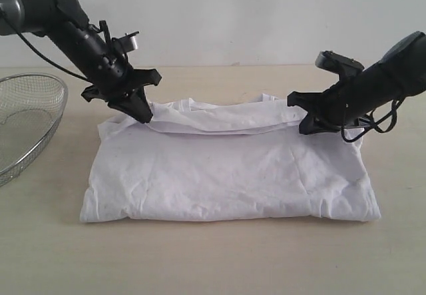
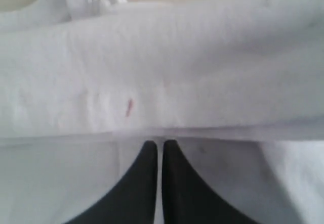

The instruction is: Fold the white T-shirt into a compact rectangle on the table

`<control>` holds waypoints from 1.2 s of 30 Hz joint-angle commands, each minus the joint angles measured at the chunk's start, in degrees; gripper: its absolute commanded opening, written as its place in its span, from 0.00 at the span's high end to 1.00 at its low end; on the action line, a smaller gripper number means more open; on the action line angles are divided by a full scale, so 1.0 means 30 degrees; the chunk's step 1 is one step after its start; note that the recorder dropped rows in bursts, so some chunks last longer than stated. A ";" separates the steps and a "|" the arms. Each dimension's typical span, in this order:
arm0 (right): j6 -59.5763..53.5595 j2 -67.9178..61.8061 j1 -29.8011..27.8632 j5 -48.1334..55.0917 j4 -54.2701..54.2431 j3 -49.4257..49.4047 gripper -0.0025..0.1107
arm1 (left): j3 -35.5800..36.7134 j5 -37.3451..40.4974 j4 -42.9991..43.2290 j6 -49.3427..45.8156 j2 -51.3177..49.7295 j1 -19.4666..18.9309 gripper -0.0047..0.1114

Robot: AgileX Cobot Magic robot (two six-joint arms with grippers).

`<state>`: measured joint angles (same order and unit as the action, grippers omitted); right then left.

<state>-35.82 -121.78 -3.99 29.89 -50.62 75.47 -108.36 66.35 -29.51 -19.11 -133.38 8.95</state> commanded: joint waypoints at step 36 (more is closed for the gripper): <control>-0.0534 0.0249 0.0757 -0.0006 -0.4497 0.2979 0.98 | 0.1989 -0.3653 0.1022 -0.0491 -0.0415 0.0074 0.92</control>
<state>-36.03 -122.97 -1.42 28.28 -64.72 85.44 -102.62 58.22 -27.42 -19.47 -134.66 8.95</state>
